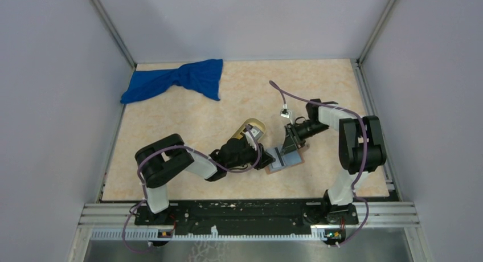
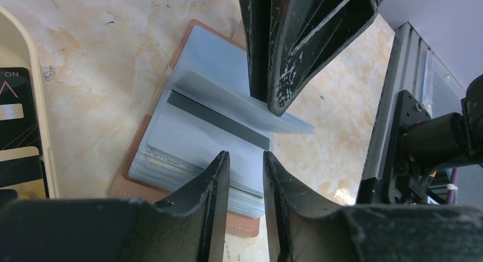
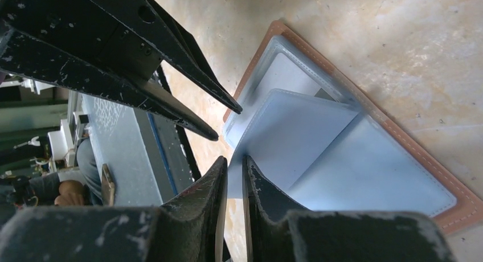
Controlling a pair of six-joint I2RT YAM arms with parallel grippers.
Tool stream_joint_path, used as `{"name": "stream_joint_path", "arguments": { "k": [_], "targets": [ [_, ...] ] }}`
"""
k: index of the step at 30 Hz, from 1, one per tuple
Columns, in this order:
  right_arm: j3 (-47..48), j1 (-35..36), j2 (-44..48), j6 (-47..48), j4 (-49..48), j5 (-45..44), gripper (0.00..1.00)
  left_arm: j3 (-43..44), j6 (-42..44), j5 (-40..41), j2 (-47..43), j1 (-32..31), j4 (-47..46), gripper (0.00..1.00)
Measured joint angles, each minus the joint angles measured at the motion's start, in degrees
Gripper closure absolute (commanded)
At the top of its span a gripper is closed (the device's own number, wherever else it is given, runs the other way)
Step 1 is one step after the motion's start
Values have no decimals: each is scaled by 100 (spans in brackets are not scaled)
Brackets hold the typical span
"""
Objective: Put the credit cards into the card holder
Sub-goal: Insert the credit card into the card holder.
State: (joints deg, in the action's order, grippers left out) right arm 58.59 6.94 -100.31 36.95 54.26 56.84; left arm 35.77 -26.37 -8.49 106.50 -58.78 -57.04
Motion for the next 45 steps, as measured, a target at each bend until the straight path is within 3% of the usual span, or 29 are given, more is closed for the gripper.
{"name": "stream_joint_path", "arguments": {
  "k": [12, 19, 29, 45],
  "targets": [
    [0, 55, -63, -59, -24, 2, 91, 20, -496, 11, -2, 2, -168, 39],
    [0, 55, -63, -107, -48, 0, 91, 109, -933, 398, -116, -149, 297, 33],
    [0, 55, -63, -122, -55, -4, 91, 564, -1152, 704, -129, -341, 802, 33],
    [0, 55, -63, -125, -79, -22, 90, 979, -1156, 1097, -17, -387, 1641, 51]
  ]
}}
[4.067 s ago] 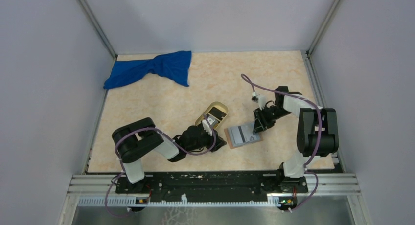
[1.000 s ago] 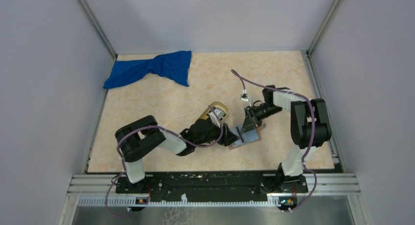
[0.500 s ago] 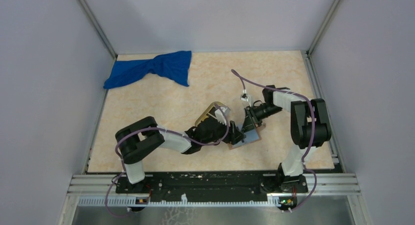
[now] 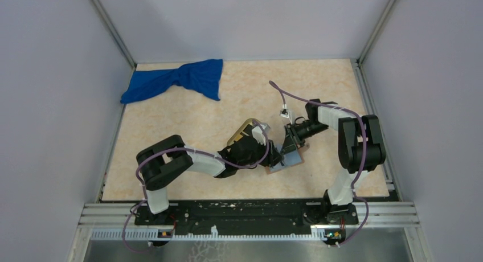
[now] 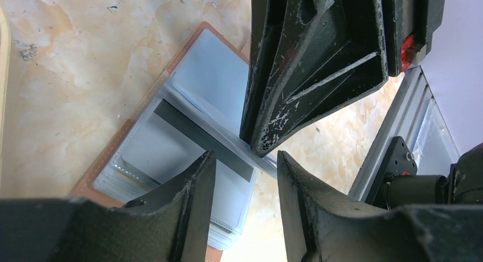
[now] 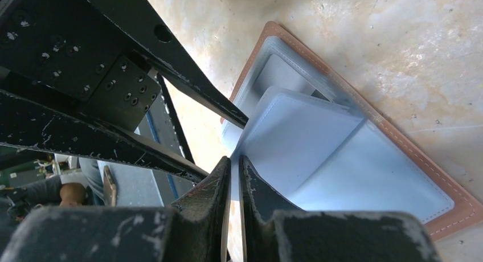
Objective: Put the credit cards into the card holder
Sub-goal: Insert the credit card into the card holder.
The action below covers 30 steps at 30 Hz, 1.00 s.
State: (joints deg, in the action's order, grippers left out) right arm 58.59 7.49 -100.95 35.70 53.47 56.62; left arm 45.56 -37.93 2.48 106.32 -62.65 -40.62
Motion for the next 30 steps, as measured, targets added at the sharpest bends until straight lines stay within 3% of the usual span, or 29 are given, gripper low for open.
{"name": "stream_joint_path", "arguments": {
  "k": [17, 25, 30],
  "targets": [
    [-2, 0, 2, -63, -103, -197, 78, -50, 0, 48, -4, 0, 9, 54],
    [-127, -44, 223, -291, -452, -678, 75, -146, 0, 85, -26, 0, 11, 54],
    [-195, -52, 472, -323, -601, -977, 68, -160, 0, 94, -28, 0, 7, 54]
  ]
}}
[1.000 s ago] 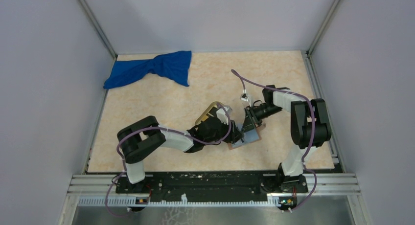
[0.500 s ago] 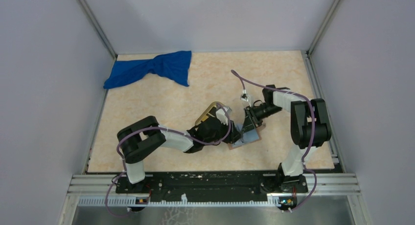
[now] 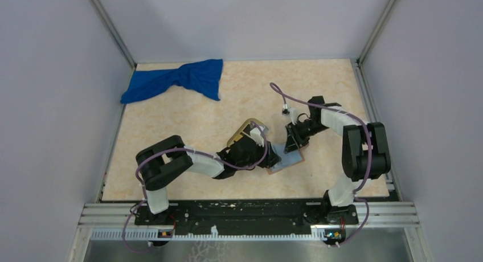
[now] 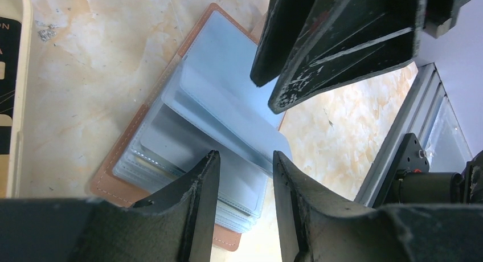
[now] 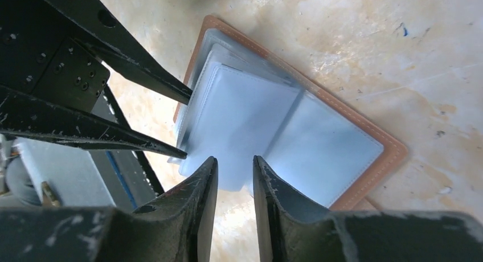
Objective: Put the credit cards into the card holder
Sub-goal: Insert the credit card into the card holder.
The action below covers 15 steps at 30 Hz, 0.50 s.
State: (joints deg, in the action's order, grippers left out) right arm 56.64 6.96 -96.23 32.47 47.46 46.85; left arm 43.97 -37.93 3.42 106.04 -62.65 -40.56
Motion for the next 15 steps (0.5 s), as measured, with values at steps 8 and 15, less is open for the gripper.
{"name": "stream_joint_path", "arguments": {
  "k": [8, 15],
  "targets": [
    [-411, 0, 1032, 984, -57, -310, 39, -35, 0, 2, 0, 0, -39, 54],
    [-1744, 0, 2909, 3058, -157, -208, 18, -39, 0, -2, 0, 0, -59, 54]
  ]
}}
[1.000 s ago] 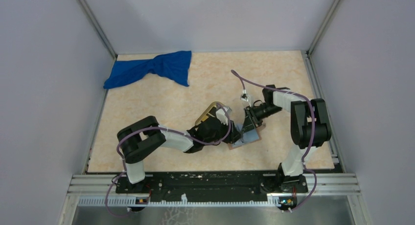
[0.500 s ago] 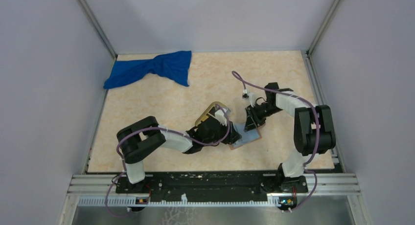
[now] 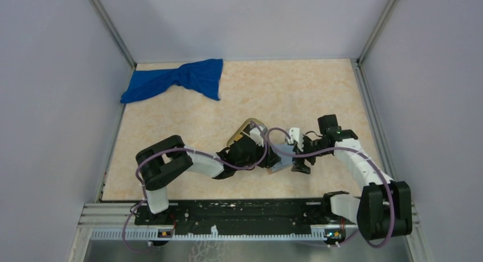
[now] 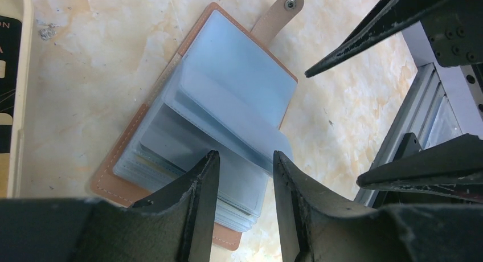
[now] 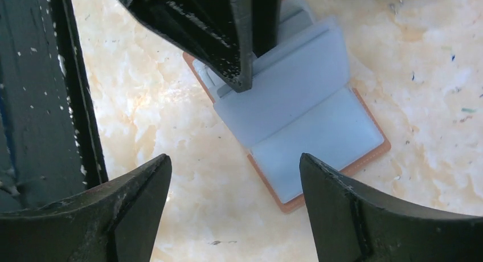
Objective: Put the credit cards into the card holder
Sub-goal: Insert the credit card into the card holder.
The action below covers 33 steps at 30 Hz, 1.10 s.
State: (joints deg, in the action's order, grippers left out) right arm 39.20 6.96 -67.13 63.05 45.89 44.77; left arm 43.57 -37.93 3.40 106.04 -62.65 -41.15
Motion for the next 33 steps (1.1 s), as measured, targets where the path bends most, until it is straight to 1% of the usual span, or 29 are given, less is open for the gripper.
{"name": "stream_joint_path", "arguments": {
  "k": [3, 7, 13, 17, 26, 33],
  "targets": [
    [-153, 63, 125, 509, -28, 20, 18, 0, 0, -4, 0, 0, -2, 54],
    [-398, 457, 76, 634, -531, -297, 18, 0, -2, -7, 0, 0, -22, 54],
    [-481, 925, 70, 474, -1069, -763, 21, 0, -2, -20, 0, 2, -50, 54],
    [-503, 997, 59, 297, -1366, -957, 23, 0, -2, -33, 0, 2, -70, 54],
    [-511, 1200, -11, 28, -1644, -1172, 26, -2, -2, -48, 0, 2, -127, 53],
    [-511, 1207, -11, -278, -1784, -1419, 32, -2, -4, -50, 2, 2, -131, 50]
  ]
}}
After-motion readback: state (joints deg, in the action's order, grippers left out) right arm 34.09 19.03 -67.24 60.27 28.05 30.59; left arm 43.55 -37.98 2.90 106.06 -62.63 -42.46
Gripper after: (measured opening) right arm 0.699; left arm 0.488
